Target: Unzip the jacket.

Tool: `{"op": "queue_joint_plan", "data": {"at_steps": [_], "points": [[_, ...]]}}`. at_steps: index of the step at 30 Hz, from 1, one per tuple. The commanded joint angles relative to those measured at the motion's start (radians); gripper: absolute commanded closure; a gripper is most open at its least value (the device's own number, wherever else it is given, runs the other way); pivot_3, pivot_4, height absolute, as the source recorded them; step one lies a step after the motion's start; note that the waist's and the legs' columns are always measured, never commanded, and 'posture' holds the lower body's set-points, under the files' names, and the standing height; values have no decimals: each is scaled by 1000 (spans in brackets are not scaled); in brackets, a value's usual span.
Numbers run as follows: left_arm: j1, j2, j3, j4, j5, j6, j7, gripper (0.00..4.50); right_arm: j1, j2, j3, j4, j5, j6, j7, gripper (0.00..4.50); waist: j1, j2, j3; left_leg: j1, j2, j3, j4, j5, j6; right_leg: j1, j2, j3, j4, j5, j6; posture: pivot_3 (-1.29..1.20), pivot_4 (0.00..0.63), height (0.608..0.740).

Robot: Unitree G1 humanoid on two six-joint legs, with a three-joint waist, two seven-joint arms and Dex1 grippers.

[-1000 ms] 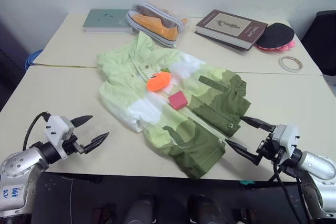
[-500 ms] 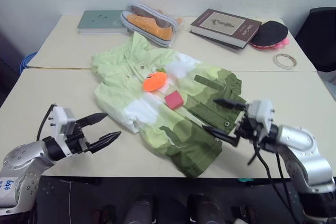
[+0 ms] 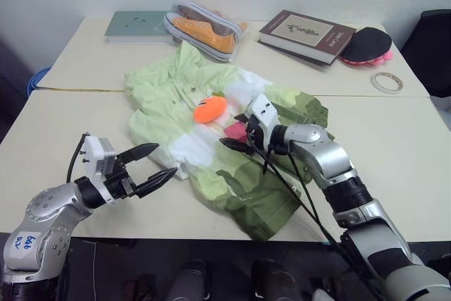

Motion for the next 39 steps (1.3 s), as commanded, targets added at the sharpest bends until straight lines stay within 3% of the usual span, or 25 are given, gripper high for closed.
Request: {"op": "queue_joint_plan", "data": {"at_steps": [1,4,11,13,18,21,23,26,29,33,39], "points": [[29,-10,19,-48,6,-31,16,27,4,17,3,-18,-9,-18,39,189,-2,0,0,0,0,0,0,0,0,0,0,0,0,0,0,0,150,740],[46,-16,21,-55,9,-41,23,0,15,35,-10,-33,-7,-33,51,982,-5,0,0,0,2,0,0,1,-1,-1,0,0,1,0,0,0,150,740],[32,-24,1,-44,19,-54,31,0,63,42,-73,-89,10,-81,38,3462,-15,0,0,0,2,1,0,1,-2,-2,0,0,3,0,0,0,150,740],[23,-23,-8,-35,25,-59,26,0,94,32,-110,-147,56,-75,65,3672,-15,0,0,0,2,1,0,1,-2,-2,0,0,2,0,0,0,150,740],[-5,-29,-36,-15,37,-77,16,0,201,-48,-354,-370,262,-14,75,3673,-9,0,0,-1,2,1,-1,1,-2,-2,0,0,1,0,0,0,150,740],[-19,-27,-42,-5,32,-78,4,0,275,-191,-520,-379,276,11,53,3673,7,0,0,-1,2,1,-1,1,-2,-2,-1,1,1,0,0,0,150,740],[-32,-19,-49,11,44,-90,-9,0,331,-305,-613,-285,198,16,-29,3673,17,0,0,-1,2,1,0,0,-1,0,-1,1,0,0,0,0,150,740],[-51,-19,-68,47,75,-115,-20,0,386,-376,-709,-89,111,-147,-123,3673,24,0,0,0,2,2,-1,0,-1,2,-1,1,-5,0,0,0,150,740],[-73,-31,-89,81,115,-156,-20,0,390,-432,-712,161,50,-271,-124,3673,13,0,0,2,4,6,-1,0,-1,3,1,0,-6,0,0,0,150,740],[-107,-45,-125,127,150,-199,-36,0,281,-481,-688,533,-9,-493,-123,3673,-7,3,2,4,4,10,-1,1,1,3,2,1,-6,0,1,0,150,740],[-164,-38,-112,220,169,-237,-48,0,239,-505,-713,663,37,-670,45,1647,-21,5,3,4,6,10,-1,2,0,3,2,1,-5,0,1,0,150,740]]}}
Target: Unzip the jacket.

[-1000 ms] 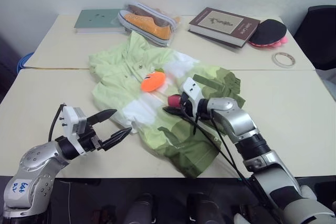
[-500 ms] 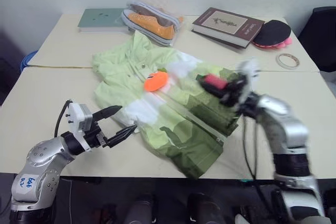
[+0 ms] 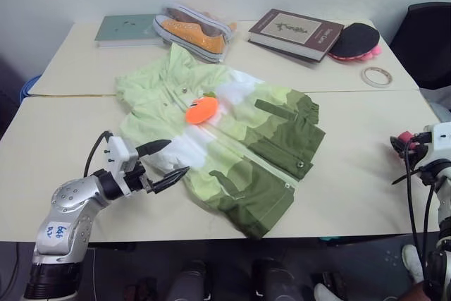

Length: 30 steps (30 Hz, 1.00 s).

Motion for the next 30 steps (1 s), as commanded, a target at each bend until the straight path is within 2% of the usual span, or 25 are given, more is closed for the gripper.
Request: {"op": "queue_joint_plan", "data": {"at_steps": [1,4,5,7,12,16,19,22,29,30], "points": [[-20,13,42,19,-18,-13,-12,0,13,-56,-34,-23,41,-92,85,1290,1,0,0,0,0,0,0,0,0,0,0,0,0,0,0,0,150,740],[-6,53,54,27,-24,4,-50,0,66,-63,-45,-124,69,-158,139,189,5,0,0,-1,0,-1,0,0,0,1,-1,0,-2,0,1,0,150,740],[-4,67,64,38,-20,5,-54,0,90,-58,-44,-194,81,-171,153,45,5,0,0,-1,0,-1,0,0,0,1,-1,-1,-2,0,1,0,150,740],[-11,103,94,87,13,-29,-56,0,143,-41,-20,-386,115,-163,196,45,5,1,0,-1,0,-1,0,-1,0,1,-1,-1,-3,0,1,0,150,740],[-80,234,148,361,135,-239,-97,0,266,-13,116,-945,266,80,271,45,0,1,1,1,4,-2,0,-2,-4,0,1,0,-1,0,1,0,150,740],[-207,330,35,662,311,-504,-163,0,343,23,254,-1185,290,154,300,45,14,1,1,0,5,-3,0,-3,-5,0,1,-3,-1,0,1,0,150,740],[-370,304,-53,873,427,-670,-117,0,379,72,315,-1215,257,149,293,45,49,0,1,-1,2,-1,1,-4,-2,-1,0,-7,-1,0,1,0,150,740],[-517,228,-140,1026,503,-789,-111,0,394,124,341,-1204,239,140,263,45,60,-1,1,-5,-6,-1,3,-3,4,-6,-4,-6,4,2,3,0,150,740],[-687,117,-233,1256,575,-884,-142,0,385,194,291,-1214,296,207,183,45,55,-7,1,-6,-11,5,4,-2,10,-9,-10,-8,6,4,7,0,150,740],[-703,98,-232,1274,564,-871,-169,173,380,198,284,-1212,294,201,175,10,55,-7,1,-6,-11,6,4,-2,10,-9,-10,-8,7,4,7,0,150,740]]}}
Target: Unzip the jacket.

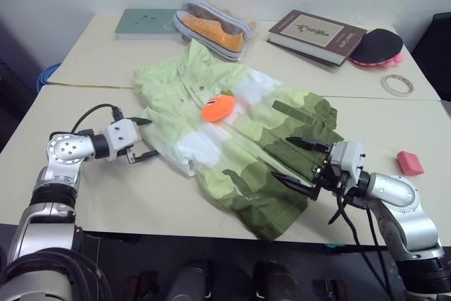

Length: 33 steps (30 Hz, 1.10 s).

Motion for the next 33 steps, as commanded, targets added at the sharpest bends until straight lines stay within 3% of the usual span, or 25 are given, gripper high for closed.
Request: {"op": "queue_joint_plan", "data": {"at_steps": [1,6,9,12,15,18,22,25,30,33], "points": [[-33,-45,-18,70,-1,8,-54,367,-17,12,-55,-29,21,-12,-26,0,0,0,0,0,0,0,0,0,0,0,0,0,0,0,0,0,150,740],[-4,-108,-39,39,-42,29,-229,1886,-30,36,-88,-25,10,-15,-74,0,-1,0,0,0,0,1,0,0,0,0,0,0,1,0,0,0,150,740],[83,-131,-58,-98,-115,116,-384,2743,-18,43,-106,-51,21,-5,-98,0,-2,0,0,1,0,1,1,0,1,0,-1,0,1,0,0,0,150,740],[254,-117,-85,-455,-253,362,-476,3677,10,11,-139,-71,20,-8,-94,0,-8,0,0,1,0,2,0,0,1,0,-1,0,1,0,0,0,150,740],[427,-83,-88,-854,-401,659,-435,4467,49,-45,-196,-81,35,9,-64,0,-20,0,0,1,0,1,-1,-1,2,0,-2,1,1,0,0,0,150,740],[579,-79,-82,-1203,-553,924,-314,4467,104,-118,-248,-85,59,33,-5,0,-23,0,1,1,0,-2,1,-1,2,3,-6,5,-1,0,0,0,150,740],[654,-161,-110,-1417,-657,1102,-139,4467,109,-165,-268,-68,67,51,32,0,-21,1,2,5,3,-7,1,0,0,12,-7,4,-11,0,0,0,150,740],[683,-163,-172,-1471,-573,1097,-94,4467,84,-178,-254,-62,76,83,44,0,-20,1,2,7,3,-8,0,-1,-2,13,-7,4,-10,0,0,0,150,740],[727,-90,-159,-1451,-493,1023,-99,4467,48,-177,-201,-68,109,166,72,0,-18,2,2,6,6,-7,-1,-1,-4,12,-2,3,-10,0,-1,0,150,740],[762,-30,-88,-1449,-544,1063,-113,3828,25,-171,-165,-70,137,216,101,0,-17,2,2,6,6,-7,-1,-1,-4,12,-2,3,-11,-1,-1,0,150,740]]}}
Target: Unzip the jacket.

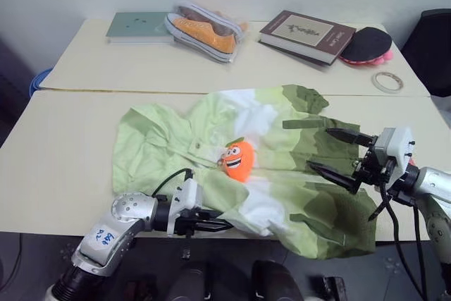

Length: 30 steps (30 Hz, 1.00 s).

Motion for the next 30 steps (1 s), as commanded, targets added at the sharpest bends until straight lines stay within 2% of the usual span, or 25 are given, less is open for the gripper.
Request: {"op": "queue_joint_plan", "data": {"at_steps": [1,2,7,9,12,15,18,21,24,29,30], "points": [[35,63,105,-24,-67,34,-24,3541,-33,-11,45,-46,42,50,49,0,1,0,0,0,0,0,0,0,0,0,0,0,-1,0,0,0,150,740],[41,79,126,-29,-85,45,-30,3241,-41,-15,63,-56,43,61,63,0,2,0,0,0,0,0,0,0,0,0,-1,0,-2,0,0,0,150,740],[118,181,329,64,-129,6,-99,1683,-138,5,196,-186,83,311,-62,0,-2,2,1,-1,0,-1,0,-1,-1,-2,-3,0,-3,-1,-1,0,150,740],[126,215,374,114,-126,-15,-131,1683,-164,36,230,-206,105,396,-123,0,-2,2,1,-1,1,-2,0,-1,-2,-2,-3,-1,-3,-2,-3,0,150,740],[44,224,410,131,-165,32,-107,1070,-211,96,295,-198,95,484,-198,0,6,2,1,-2,1,-3,-1,-2,-2,-3,-3,-3,-3,-2,-3,0,150,740],[-111,173,364,162,-151,39,-51,124,-276,166,395,-110,-10,497,-268,0,14,2,1,-4,-1,-5,0,-2,-2,-3,-5,-4,-2,-2,-3,0,150,740],[-222,135,296,178,-122,44,-41,40,-355,236,462,-1,-117,461,-327,0,10,1,1,-3,-4,-5,0,-1,-1,-3,-5,-4,1,-1,-3,0,150,740],[-289,107,209,216,-43,-30,-64,40,-407,277,506,83,-191,419,-328,0,2,1,1,-3,-5,0,0,0,0,-8,2,-5,9,-1,-2,0,150,740],[-349,65,165,283,4,-86,-63,0,-422,303,520,119,-223,407,-318,601,-4,0,1,-5,-4,4,-1,0,0,-12,4,-6,11,-1,-2,0,150,740],[-393,64,153,326,30,-121,-91,0,-421,318,526,138,-274,344,-297,2406,-14,0,1,-8,-2,7,0,1,1,-16,5,-4,11,-1,-2,0,150,740],[-376,96,167,320,20,-104,-115,0,-419,326,516,138,-277,334,-303,2755,-15,0,1,-8,-2,7,0,1,1,-16,5,-3,12,-1,-2,0,150,740]]}}
